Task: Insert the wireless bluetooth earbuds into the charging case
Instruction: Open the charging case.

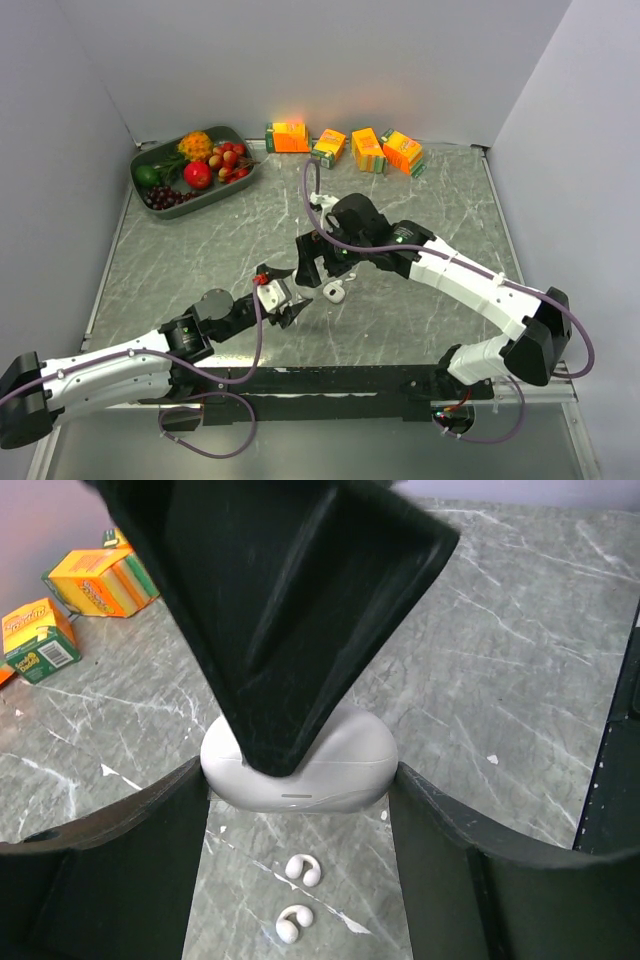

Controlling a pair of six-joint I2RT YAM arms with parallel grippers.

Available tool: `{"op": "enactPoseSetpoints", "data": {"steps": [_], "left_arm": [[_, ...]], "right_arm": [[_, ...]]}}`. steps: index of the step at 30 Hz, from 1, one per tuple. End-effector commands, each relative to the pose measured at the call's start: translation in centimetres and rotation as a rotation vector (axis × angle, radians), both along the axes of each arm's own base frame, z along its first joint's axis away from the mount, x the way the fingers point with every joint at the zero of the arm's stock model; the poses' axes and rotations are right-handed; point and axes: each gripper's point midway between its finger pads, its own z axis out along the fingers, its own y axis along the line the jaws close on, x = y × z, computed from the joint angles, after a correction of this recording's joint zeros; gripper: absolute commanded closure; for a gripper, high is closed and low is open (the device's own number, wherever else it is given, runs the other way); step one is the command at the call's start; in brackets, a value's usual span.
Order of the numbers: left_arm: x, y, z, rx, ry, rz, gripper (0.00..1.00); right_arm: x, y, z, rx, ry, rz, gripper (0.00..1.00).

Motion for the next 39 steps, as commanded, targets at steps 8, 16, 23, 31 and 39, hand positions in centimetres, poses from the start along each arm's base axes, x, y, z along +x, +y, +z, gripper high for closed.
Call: {"op": "enactPoseSetpoints", "data": {"steps": [8, 16, 23, 31, 39], "left_arm": [[-0.2, 0.0, 2.6, -0.070, -0.024, 0.013, 0.99], [-0.3, 0.3, 2.5, -0.066, -0.028, 0.024, 0.99], [-0.2, 0.4, 2.3, -0.060, -0.027, 0.038, 0.99], [-0.2, 0.9, 2.3, -0.060, -0.026, 0.059, 0.99], [-0.3, 0.8, 2.3, -0.061, -0.024, 0.059, 0.99]], "right_arm": [[-0.1, 1.0, 0.1, 0.017, 0.004, 0.020, 0.00], [-0.5, 0.4, 0.3, 0.029, -0.004, 0.012, 0.01], [-0.5, -0.1, 0.8, 0.038, -0.014, 0.003, 0.00], [-0.7, -0.7, 1.2, 0.056, -0.019, -0.007, 0.00], [-0.6, -1.1, 1.2, 0.055, -0.021, -0.017, 0.00]]}}
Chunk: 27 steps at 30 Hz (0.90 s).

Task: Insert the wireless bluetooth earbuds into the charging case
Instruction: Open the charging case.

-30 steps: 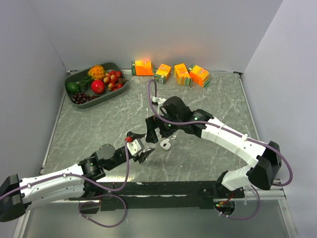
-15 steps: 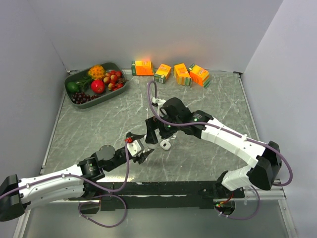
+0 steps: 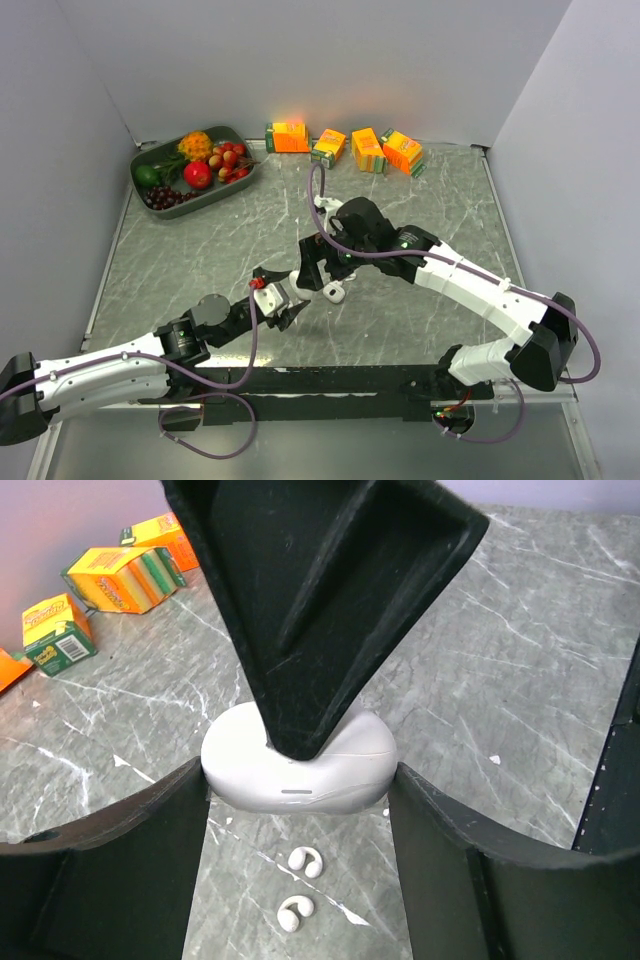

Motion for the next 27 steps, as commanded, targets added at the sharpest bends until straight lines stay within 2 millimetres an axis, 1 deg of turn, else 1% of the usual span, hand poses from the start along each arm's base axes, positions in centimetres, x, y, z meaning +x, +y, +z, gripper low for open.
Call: {"op": "enactPoseSetpoints", "data": {"steps": [1, 15, 27], "left_arm": [[0.3, 0.2, 1.8, -0.052, -0.018, 0.027, 0.99], [0.2, 0.5, 2.1, -0.066, -0.019, 0.038, 0.99], [0.2, 0.7, 2.1, -0.066, -0.019, 0.044, 0.99]], "right_arm": [[0.1, -0.8, 1.3, 0.031, -0.030, -0.018, 0.00], [0.2, -1.3, 0.9, 0.023, -0.026, -0.030, 0.00], [0.6, -1.8, 1.4, 0.028, -0.033, -0.054, 0.00]]}}
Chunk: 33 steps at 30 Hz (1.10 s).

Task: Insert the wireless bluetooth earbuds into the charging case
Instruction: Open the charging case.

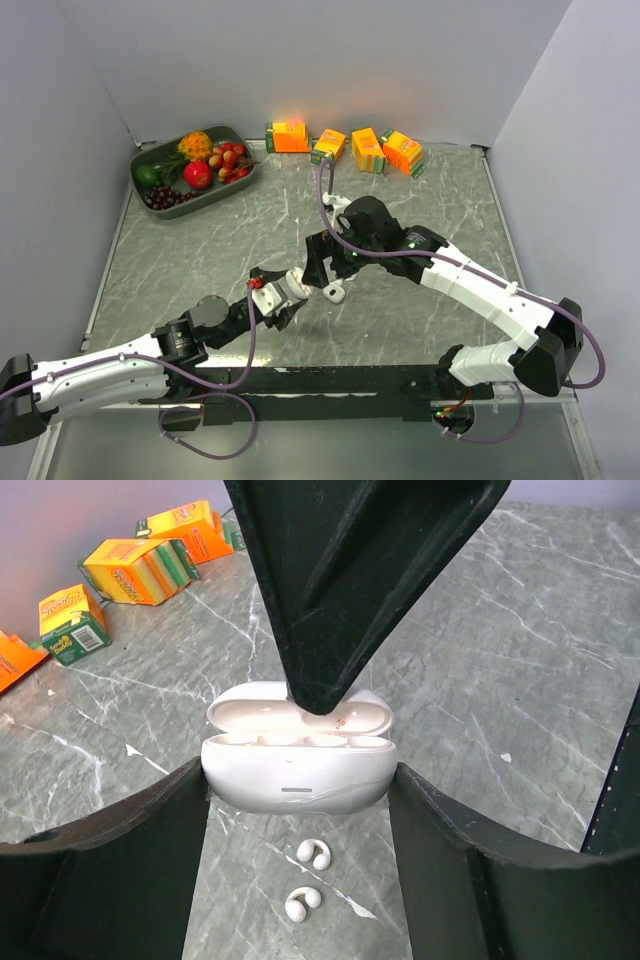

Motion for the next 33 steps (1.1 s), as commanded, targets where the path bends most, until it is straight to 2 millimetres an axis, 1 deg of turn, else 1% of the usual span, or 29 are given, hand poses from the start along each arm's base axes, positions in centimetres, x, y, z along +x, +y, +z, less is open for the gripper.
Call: {"op": "enactPoseSetpoints", "data": {"steps": [1, 5, 12, 16, 26, 33], "left_arm": [[0.0, 0.0, 2.1, -0.070, -0.023, 0.008, 0.99], [0.0, 0.0, 2.1, -0.071, -0.022, 0.010, 0.99], [0.0, -0.1, 2.0, -0.069, -0.019, 0.010, 0.99], [0.0, -0.1, 2.1, -0.070, -0.018, 0.008, 0.99], [-0.1, -0.5, 2.5, -0.070, -0.023, -0.005, 0.99], [-0.2, -0.7, 3.1, -0.080, -0.031, -0.015, 0.99]], "right_arm": [[0.2, -0.8, 1.3, 0.025, -0.032, -0.024, 0.00], [0.2, -0.8, 2.0, 0.039, -0.041, -0.026, 0.00], [-0.1, -0.4, 4.3, 0.098, -0.058, -0.012, 0.00], [-0.3, 0.0, 4.7, 0.113, -0.056, 0.007, 0.00], [-0.5, 0.9, 2.7, 0.078, -0.004, 0.036, 0.00], [-0.3, 0.7, 1.6, 0.049, 0.012, 0.027, 0.00]]}}
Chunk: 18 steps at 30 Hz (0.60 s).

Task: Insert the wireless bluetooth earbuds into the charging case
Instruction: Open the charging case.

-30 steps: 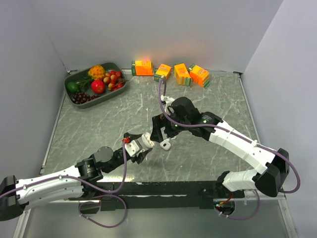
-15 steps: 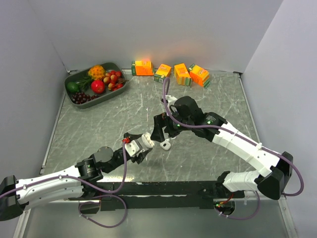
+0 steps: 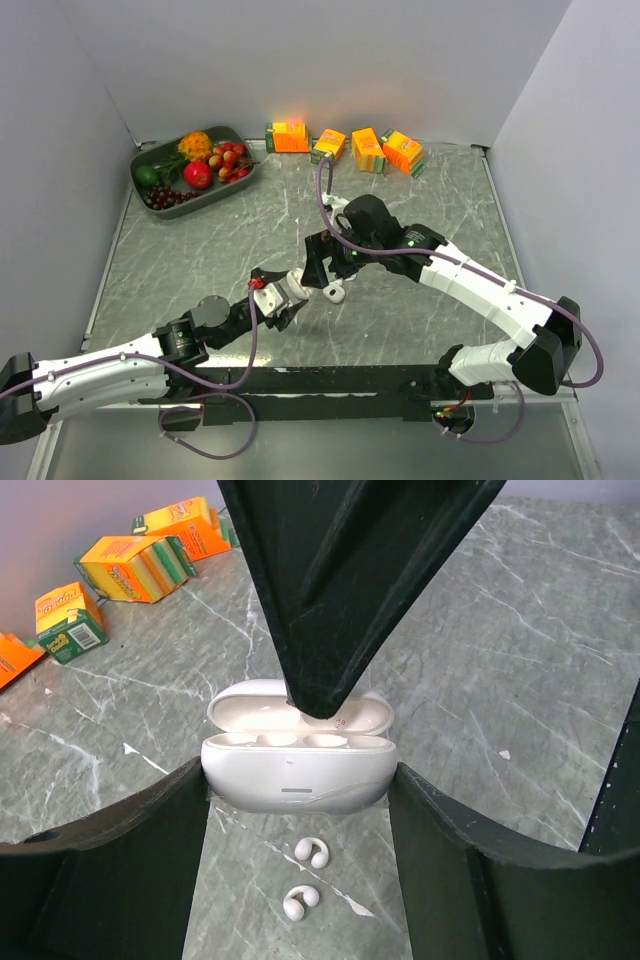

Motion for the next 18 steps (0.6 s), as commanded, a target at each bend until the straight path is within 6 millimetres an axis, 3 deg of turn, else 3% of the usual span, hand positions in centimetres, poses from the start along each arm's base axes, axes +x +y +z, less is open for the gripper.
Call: {"op": "enactPoseSetpoints", "data": {"steps": [1, 18], "left_arm": [[-0.2, -0.5, 3.4, -0.086, -0.035, -0.015, 0.99], [-0.6, 0.4, 4.0, -0.131, -0.031, -0.007, 0.99]], "right_arm": [[0.1, 0.5, 1.2, 0.028, -0.012, 0.002, 0.00], [0.3, -0.9, 0.0, -0.012, -0.005, -0.050, 0.00]]}}
